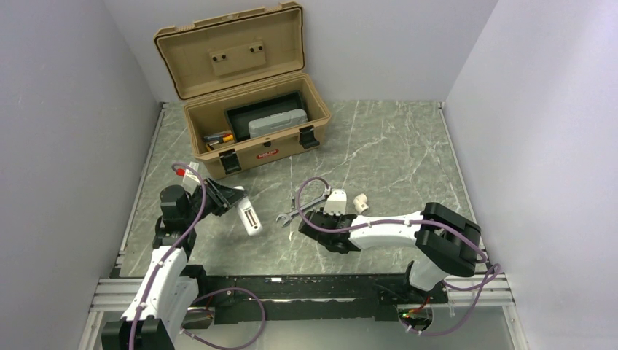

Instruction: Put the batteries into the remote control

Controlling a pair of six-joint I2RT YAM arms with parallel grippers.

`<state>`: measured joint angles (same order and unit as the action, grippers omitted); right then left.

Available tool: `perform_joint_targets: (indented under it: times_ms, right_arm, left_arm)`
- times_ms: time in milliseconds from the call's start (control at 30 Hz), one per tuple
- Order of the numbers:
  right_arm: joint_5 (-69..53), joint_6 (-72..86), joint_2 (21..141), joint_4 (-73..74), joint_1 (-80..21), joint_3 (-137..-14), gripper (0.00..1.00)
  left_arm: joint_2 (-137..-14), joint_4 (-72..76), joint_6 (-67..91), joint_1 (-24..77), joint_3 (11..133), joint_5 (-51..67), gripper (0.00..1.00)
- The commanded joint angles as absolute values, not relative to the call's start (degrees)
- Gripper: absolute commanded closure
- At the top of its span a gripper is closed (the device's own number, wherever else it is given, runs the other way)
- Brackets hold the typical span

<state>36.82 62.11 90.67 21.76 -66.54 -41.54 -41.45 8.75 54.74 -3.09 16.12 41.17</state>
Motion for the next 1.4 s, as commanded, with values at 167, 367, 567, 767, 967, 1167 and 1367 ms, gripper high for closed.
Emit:
perform_joint_targets:
  times_ms: [167,367,567,767,967,1167,1367]
  right_arm:
    - [29.2,62.1,93.2,35.7,-68.2,-40.0,0.93]
    - [33.7,60.1,88.8,41.3,-68.5,-44.4,0.99]
    - [36.6,58.9,87.5,45.2,-68.5,-47.5,1.00]
    - [37.1,60.9,83.8,43.8,-68.5,-45.7,0.91]
    - [36.2,58.0,75.5,38.1,-66.3,-41.8,0.77]
    - [25.4,51.6,68.6,26.1,-58.7,-33.6,0.68]
    - [18.6,51.1,62.7,16.2,-56.2,-25.7,0.62]
  left_arm:
    - [-41.0,11.3,54.9,-3.5,16.3,42.5,1.00]
    - [-41.0,11.5,55.1,-3.6,16.5,42.6,1.00]
    - [-41.1,11.6,55.1,-3.7,16.6,42.7,1.00]
    - [-41.3,11.2,54.8,-3.7,17.0,42.7,1.00]
    - [-41.5,11.8,55.1,-3.7,16.6,42.7,1.00]
    - [-41.6,12.0,55.2,-3.8,16.6,43.1,1.00]
    - [-41.3,12.2,55.5,-3.7,16.5,43.3,1.00]
